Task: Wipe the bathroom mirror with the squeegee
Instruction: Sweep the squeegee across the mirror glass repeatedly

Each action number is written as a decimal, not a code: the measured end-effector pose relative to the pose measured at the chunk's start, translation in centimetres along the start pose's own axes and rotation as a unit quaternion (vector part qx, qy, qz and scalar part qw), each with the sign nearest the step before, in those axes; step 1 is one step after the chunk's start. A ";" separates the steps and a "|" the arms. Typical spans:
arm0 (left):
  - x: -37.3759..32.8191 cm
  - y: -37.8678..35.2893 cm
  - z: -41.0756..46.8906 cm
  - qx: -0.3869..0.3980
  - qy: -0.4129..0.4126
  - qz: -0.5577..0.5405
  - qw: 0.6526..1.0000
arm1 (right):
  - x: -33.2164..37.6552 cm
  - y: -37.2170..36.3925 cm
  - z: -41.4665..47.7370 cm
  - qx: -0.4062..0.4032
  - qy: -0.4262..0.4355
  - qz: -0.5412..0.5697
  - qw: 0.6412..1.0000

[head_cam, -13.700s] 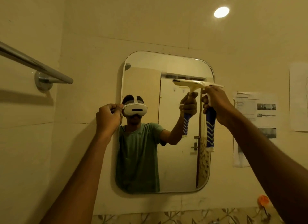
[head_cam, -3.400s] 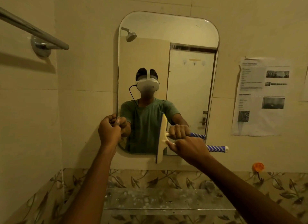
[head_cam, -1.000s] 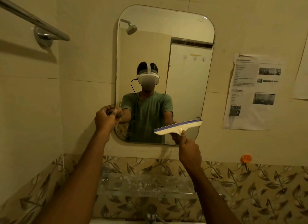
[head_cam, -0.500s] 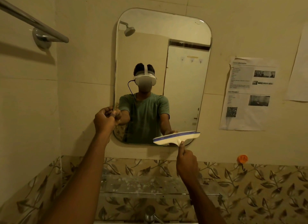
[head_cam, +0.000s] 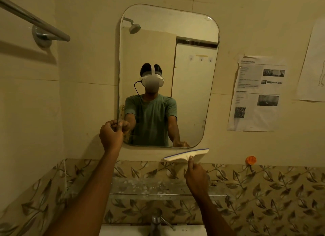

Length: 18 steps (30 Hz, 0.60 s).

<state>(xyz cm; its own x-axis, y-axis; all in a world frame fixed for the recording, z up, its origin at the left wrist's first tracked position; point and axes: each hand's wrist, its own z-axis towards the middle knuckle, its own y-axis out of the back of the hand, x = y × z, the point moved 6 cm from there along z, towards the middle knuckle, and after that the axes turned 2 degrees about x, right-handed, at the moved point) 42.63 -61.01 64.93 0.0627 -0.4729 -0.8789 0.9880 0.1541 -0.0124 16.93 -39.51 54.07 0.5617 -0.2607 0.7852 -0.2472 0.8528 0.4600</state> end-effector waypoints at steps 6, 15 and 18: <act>-0.5 -0.5 -3.9 -0.025 -0.025 0.097 0.995 | -1.1 1.6 -1.0 -0.020 -0.013 0.054 0.998; -2.2 -5.5 -16.7 0.084 -0.178 0.170 0.966 | -1.7 6.8 -0.5 -0.022 -0.010 0.087 0.996; -2.3 -6.5 -20.9 0.109 -0.188 0.156 0.963 | -3.6 8.2 -1.1 -0.008 -0.021 0.080 0.997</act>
<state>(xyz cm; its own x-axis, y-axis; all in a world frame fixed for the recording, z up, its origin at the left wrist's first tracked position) 33.15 -42.79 57.01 0.3687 -0.7205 -0.5873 0.9160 0.1741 0.3614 13.70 -31.07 54.57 0.4817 -0.1392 0.8652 -0.3189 0.8918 0.3210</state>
